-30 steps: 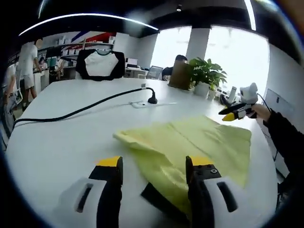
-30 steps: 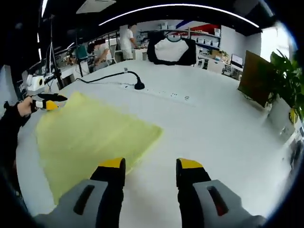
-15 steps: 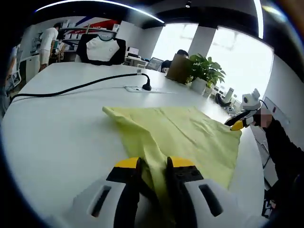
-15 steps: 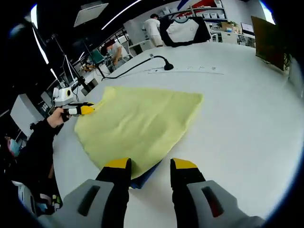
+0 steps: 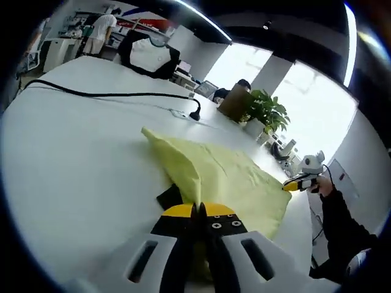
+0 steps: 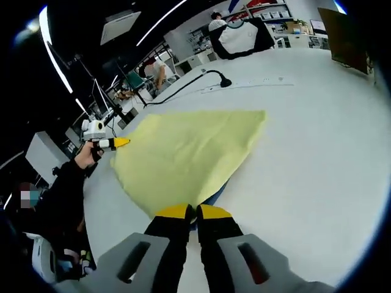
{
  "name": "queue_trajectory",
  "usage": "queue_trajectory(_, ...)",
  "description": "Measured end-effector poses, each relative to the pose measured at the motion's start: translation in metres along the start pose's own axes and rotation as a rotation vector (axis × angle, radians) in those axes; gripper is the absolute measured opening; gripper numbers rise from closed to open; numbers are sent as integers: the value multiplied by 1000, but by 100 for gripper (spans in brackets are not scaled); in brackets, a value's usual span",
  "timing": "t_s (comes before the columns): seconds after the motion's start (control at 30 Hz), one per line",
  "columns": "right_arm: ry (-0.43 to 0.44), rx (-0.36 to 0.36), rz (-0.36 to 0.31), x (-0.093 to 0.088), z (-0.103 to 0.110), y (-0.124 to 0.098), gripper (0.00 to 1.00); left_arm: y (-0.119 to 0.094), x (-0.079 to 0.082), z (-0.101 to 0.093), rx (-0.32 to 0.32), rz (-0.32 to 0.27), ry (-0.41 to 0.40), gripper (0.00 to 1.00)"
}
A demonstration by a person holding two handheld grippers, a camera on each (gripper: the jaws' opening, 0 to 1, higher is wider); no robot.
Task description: Fold the garment on the visible template until the final outline fits inside the template.
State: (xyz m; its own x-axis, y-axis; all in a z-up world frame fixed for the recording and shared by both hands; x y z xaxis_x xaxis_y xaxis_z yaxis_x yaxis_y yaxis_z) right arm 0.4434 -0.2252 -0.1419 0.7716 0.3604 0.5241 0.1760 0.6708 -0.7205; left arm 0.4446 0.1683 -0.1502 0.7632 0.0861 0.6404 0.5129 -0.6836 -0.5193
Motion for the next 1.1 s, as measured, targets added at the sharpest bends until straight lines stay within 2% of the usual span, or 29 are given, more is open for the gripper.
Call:
queue_trajectory(0.07, -34, -12, 3, -2, 1, -4, 1, -3, -4, -5, -6, -4, -7, 3)
queue_trajectory(0.17, -35, 2, -5, -3, 0, -8, 0, -8, -8, -6, -7, -10, -24, 3)
queue_trajectory(0.23, -52, -13, -5, -9, 3, -8, 0, -10, -11, -3, -16, -11, -77, 3)
queue_trajectory(0.3, -59, -12, 4, -16, 5, -7, 0, -12, -15, 0, -19, -11, -95, 3)
queue_trajectory(0.37, -70, -24, 20, -20, 3, -6, 0, -13, -16, 6, -35, -6, -113, 3)
queue_trajectory(0.43, -83, -42, 29, -24, 3, -3, 0, -13, -16, 5, -84, -37, -137, 3)
queue_trajectory(0.6, -99, -64, 32, -27, 0, -4, 0, -15, -21, 15, -43, -31, -164, 2)
queue_trajectory(0.7, -112, -78, 35, -33, 4, -1, 0, -14, -23, 14, -61, -30, -201, 2)
queue_trajectory(0.87, -134, -103, 49, -35, 2, 5, 0, -9, -22, 15, -32, -38, -171, 2)
queue_trajectory(0.9, -144, -106, 48, -36, 3, 6, 0, -10, -19, 15, -26, -51, -121, 3)
queue_trajectory(0.97, -149, -107, 44, -34, 1, 5, 0, -13, -17, 17, 15, -62, -54, 7)
queue_trajectory(1.03, -160, -100, 33, -35, 3, 3, 1, -17, -14, 16, 31, -75, -16, 17)
queue_trajectory(1.1, -149, -92, 9, -34, 2, -1, 5, -22, -12, 13, 9, -85, -14, 18)
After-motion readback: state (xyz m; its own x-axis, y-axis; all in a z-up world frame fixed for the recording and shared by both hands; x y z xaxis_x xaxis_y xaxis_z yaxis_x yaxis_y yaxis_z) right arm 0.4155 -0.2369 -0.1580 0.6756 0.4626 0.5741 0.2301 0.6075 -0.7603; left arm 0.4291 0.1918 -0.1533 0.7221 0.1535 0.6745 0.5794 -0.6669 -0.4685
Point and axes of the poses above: the point that each gripper's makers call its tool centre point, and the gripper's own axes: y roughly forward along the fingers, z roughly to its left, x roughly out of its top, the point moved 6 cm from there along -y, roughly backward along the fingers, and after that the axes turned 11 degrees about z, right-handed, at the moved point
